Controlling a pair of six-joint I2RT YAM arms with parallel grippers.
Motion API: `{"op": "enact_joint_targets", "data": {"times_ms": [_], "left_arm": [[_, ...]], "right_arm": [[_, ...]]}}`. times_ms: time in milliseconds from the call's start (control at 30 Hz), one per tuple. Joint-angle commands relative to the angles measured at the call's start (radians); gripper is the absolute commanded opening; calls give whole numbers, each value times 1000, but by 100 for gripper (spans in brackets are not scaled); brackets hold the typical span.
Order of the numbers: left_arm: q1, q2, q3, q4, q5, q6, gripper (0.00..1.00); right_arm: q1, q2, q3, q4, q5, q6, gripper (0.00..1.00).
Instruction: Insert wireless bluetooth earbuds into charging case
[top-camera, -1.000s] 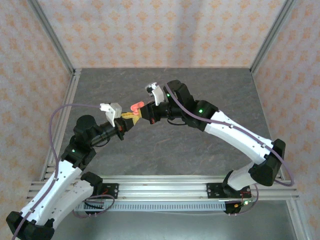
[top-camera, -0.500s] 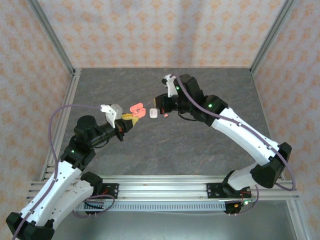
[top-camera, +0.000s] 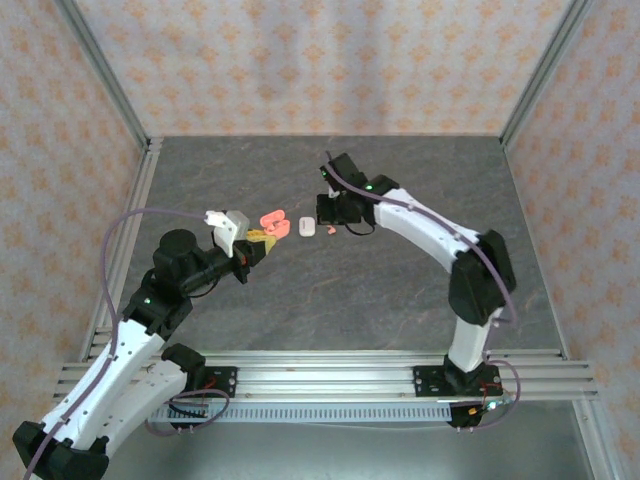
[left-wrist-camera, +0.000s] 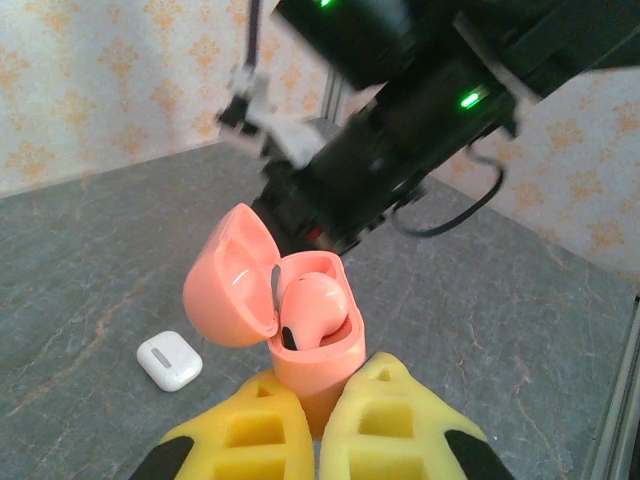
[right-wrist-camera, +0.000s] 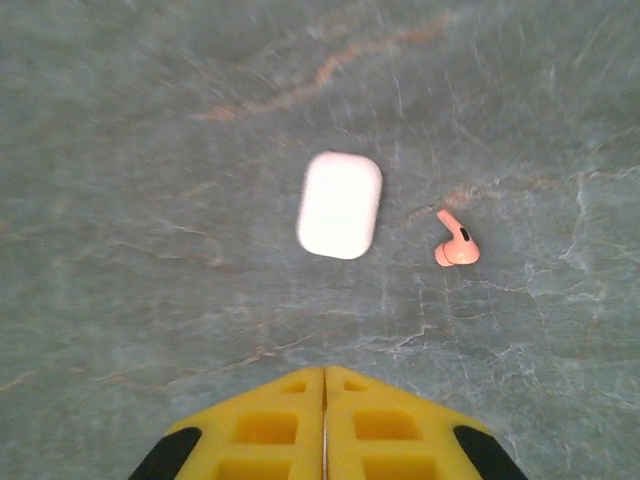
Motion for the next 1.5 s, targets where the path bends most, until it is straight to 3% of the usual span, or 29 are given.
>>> {"op": "enact_joint_targets", "data": {"times_ms": [0,167,467,900,1467], "left_arm": [[-5,1,10,-14,-18,28,0],[-5,1,-4,-6,-26,19,0],[-5,-7,-24,6,-48,13,0],[-5,2,-12,2,-33,8,0],[-5,-17,-31,30,-17,-32,0]], "right_arm": [[-40,82,59,0,-9,7,7],[-87,254,162,9,-107,-5,5],[-91,406,296,-58,-96,-38,5],[-103,438,263,-99,-57,-73,5],[-130,319,83,-145,-6,-60,5]]}}
